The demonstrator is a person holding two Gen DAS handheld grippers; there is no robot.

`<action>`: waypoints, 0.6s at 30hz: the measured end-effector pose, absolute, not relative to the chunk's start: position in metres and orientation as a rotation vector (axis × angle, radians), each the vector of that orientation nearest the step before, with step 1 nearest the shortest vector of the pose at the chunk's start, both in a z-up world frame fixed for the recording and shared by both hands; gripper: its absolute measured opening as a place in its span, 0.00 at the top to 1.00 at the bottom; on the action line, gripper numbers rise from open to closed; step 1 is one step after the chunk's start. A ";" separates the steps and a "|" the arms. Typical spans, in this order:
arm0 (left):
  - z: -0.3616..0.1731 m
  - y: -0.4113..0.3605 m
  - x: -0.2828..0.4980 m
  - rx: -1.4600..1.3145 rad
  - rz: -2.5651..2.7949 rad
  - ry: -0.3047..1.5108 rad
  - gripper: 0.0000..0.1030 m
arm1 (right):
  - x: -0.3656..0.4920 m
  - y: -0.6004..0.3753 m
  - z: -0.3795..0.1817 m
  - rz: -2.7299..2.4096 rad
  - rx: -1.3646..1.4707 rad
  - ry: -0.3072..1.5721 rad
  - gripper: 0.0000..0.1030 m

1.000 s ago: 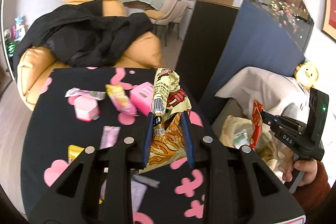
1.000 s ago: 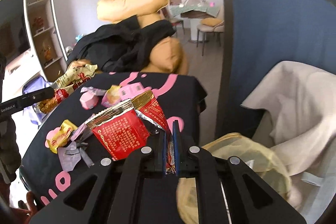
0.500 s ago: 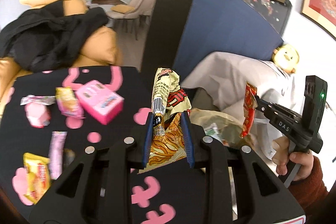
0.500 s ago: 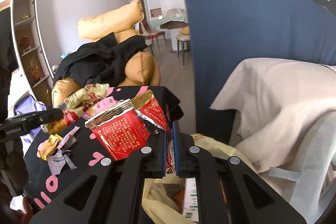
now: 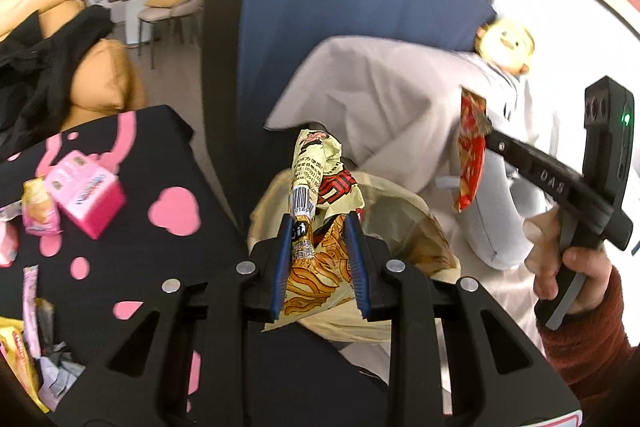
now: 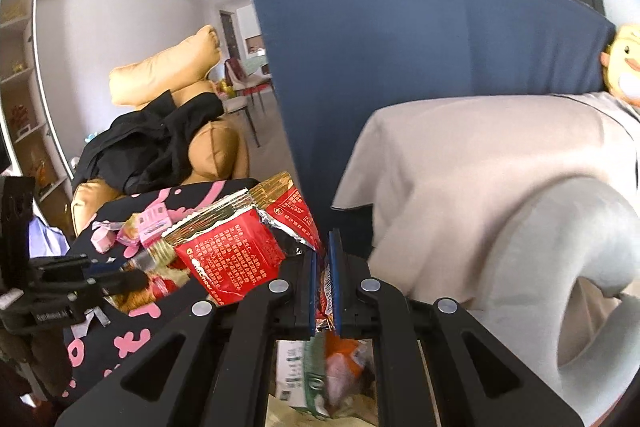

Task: Collect trash
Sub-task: 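Carry the gold wrapper with the left gripper while the right gripper carries the red packet to the bin, then open the left gripper over the bin while the right gripper releases the red packet there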

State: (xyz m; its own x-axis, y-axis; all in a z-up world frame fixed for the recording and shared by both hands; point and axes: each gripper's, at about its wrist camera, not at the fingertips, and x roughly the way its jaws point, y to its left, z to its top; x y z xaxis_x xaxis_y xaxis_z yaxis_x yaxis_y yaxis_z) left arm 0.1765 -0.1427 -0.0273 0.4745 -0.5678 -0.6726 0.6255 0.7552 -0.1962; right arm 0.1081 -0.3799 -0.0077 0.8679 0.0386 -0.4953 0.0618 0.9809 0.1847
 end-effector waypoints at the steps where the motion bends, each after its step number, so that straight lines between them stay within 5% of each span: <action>1: -0.031 -0.149 0.176 0.094 -0.739 0.800 0.76 | 0.105 -0.384 -0.008 -0.021 0.201 0.517 0.92; 18: -0.097 -0.219 0.182 0.169 -0.833 0.948 0.76 | 0.099 -0.403 -0.024 -0.067 0.203 0.514 0.92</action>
